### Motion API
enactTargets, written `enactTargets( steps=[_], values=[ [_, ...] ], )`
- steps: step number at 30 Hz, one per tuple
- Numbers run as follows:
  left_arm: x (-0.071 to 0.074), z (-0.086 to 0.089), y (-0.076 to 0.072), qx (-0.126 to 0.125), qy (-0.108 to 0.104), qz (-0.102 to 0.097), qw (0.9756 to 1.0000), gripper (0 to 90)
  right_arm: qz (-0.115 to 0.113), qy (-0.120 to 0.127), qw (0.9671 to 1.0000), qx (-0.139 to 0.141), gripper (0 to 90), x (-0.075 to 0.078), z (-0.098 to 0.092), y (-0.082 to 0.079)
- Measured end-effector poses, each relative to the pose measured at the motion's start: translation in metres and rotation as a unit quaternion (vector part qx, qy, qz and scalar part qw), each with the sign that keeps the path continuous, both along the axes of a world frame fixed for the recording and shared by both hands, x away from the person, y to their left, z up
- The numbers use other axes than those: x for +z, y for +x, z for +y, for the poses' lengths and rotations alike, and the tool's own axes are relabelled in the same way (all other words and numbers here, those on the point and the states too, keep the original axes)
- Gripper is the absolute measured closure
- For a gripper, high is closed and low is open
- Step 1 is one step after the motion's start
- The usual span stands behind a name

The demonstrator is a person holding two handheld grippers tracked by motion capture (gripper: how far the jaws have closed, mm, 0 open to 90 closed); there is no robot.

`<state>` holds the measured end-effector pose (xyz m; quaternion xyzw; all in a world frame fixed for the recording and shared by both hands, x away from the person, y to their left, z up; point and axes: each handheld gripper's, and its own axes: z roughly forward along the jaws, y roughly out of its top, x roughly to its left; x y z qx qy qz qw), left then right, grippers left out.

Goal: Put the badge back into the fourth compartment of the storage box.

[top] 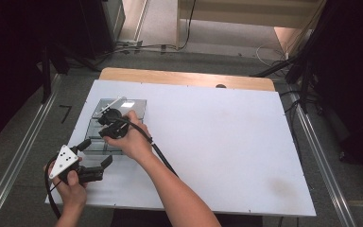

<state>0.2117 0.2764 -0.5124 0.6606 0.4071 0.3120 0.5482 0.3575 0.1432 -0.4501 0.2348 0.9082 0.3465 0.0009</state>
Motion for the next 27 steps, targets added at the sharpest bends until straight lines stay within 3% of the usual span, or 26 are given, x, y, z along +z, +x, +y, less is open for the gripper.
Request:
enactTargets(
  steps=[11, 13, 15, 20, 24, 27],
  values=[
    [0.000, 0.001, 0.000, 0.001, -0.002, -0.002, 1.0000, 1.8, -0.008, 0.002, 0.9991, 0.042, 81.6, -0.015, 0.010, 0.012],
    [0.000, 0.001, 0.000, 0.001, -0.003, -0.002, 1.0000, 1.8, -0.017, 0.004, 0.9989, 0.043, 73.2, -0.017, 0.011, 0.012],
    [0.000, 0.001, 0.000, 0.001, -0.003, -0.002, 1.0000, 1.8, -0.002, 0.015, 0.9991, 0.039, 62.9, -0.016, 0.010, 0.014],
    [0.000, 0.001, 0.000, 0.001, -0.002, -0.002, 1.0000, 1.8, 0.009, 0.018, 0.9994, 0.029, 49.9, -0.009, 0.002, 0.014],
    [0.000, 0.001, 0.000, 0.001, -0.003, -0.002, 1.0000, 1.8, -0.001, 0.026, 0.9994, 0.022, 42.1, -0.002, -0.008, 0.013],
    [0.000, 0.001, 0.000, 0.001, -0.002, -0.002, 1.0000, 1.8, -0.006, 0.033, 0.9989, 0.032, 30.5, 0.003, -0.017, 0.011]
  ],
)
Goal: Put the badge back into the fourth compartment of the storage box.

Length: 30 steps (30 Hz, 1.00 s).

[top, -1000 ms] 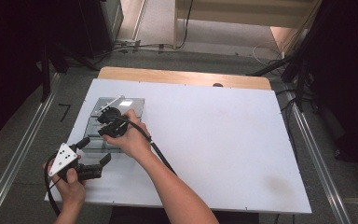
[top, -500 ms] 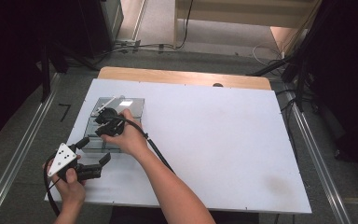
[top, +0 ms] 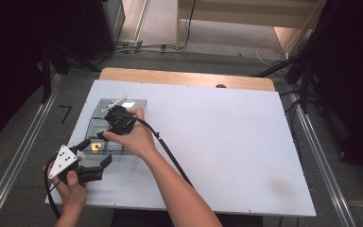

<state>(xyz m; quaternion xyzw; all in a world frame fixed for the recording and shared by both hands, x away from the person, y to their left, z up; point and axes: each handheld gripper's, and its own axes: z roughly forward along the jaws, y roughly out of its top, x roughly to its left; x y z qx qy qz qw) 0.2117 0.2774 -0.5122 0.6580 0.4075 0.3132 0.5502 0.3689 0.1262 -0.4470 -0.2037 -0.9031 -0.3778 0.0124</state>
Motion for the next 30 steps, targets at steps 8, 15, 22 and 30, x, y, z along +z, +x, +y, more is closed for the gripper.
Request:
enactTargets(
  steps=[8, 15, 22, 30],
  values=[
    [0.000, -0.001, 0.000, 0.000, 0.002, 0.000, 1.0000, 1.8, -0.010, 0.012, 0.9999, 0.001, 13.1, 0.010, -0.026, -0.002],
    [0.000, -0.001, 0.001, -0.001, 0.002, 0.002, 1.0000, 1.8, -0.020, 0.022, 0.9995, -0.008, 4.9, 0.014, -0.048, -0.003],
    [0.000, -0.001, 0.001, -0.001, 0.002, 0.002, 1.0000, 1.8, -0.026, 0.034, 0.9991, -0.009, 0.0, 0.016, -0.065, -0.006],
    [0.000, -0.002, 0.001, -0.001, 0.005, 0.002, 1.0000, 1.8, -0.039, 0.046, 0.9979, -0.024, 0.0, 0.021, -0.084, -0.011]
  ],
)
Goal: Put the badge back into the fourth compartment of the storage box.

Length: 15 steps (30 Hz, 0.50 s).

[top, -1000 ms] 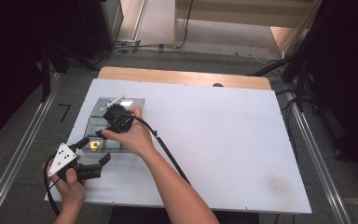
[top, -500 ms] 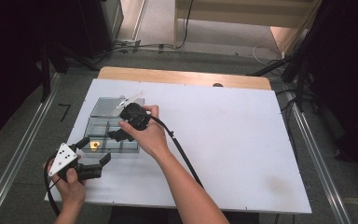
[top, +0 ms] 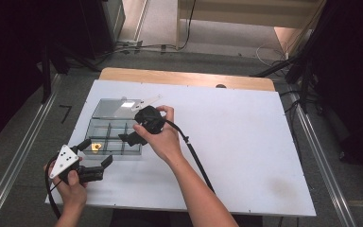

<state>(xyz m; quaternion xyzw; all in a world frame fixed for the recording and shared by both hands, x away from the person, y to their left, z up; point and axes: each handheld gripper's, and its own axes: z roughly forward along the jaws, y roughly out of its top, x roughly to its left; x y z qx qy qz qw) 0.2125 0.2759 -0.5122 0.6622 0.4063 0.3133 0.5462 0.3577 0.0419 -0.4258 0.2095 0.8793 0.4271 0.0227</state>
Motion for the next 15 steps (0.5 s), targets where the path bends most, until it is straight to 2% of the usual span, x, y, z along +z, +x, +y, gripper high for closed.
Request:
enactTargets(
  steps=[10, 15],
  values=[
    [0.000, 0.000, 0.000, 0.001, 0.000, 0.000, 1.0000, 1.8, -0.011, 0.014, 0.9998, -0.011, 0.0, 0.006, -0.026, -0.007],
    [0.000, 0.000, 0.000, 0.001, 0.002, 0.000, 1.0000, 1.8, -0.006, 0.020, 0.9995, -0.023, 0.0, 0.006, -0.041, -0.009]
  ],
)
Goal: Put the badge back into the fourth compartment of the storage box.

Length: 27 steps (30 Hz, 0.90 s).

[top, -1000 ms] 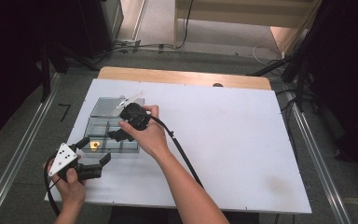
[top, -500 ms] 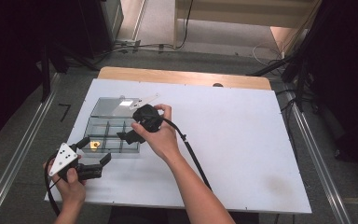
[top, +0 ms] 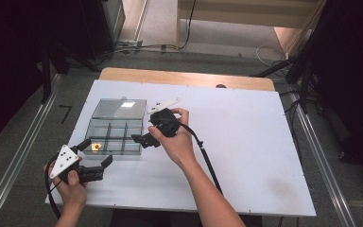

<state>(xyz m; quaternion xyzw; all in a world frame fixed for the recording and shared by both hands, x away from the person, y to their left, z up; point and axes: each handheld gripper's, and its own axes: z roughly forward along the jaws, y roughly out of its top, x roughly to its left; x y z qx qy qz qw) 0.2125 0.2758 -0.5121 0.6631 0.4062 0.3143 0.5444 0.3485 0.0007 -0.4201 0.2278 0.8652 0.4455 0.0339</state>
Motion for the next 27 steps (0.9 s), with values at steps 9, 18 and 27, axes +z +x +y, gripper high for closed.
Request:
enactTargets(
  steps=[9, 18, 27],
  values=[
    [0.000, 0.000, 0.000, 0.000, 0.002, 0.000, 1.0000, 1.8, -0.001, 0.010, 0.9998, -0.014, 0.0, -0.006, -0.025, -0.004],
    [0.000, 0.000, 0.000, 0.000, 0.001, 0.000, 1.0000, 1.8, -0.002, 0.020, 0.9993, -0.031, 0.0, -0.012, -0.054, -0.011],
    [0.000, 0.000, 0.000, -0.001, 0.004, 0.001, 1.0000, 1.8, -0.004, 0.028, 0.9984, -0.050, 0.0, -0.015, -0.083, -0.016]
  ],
)
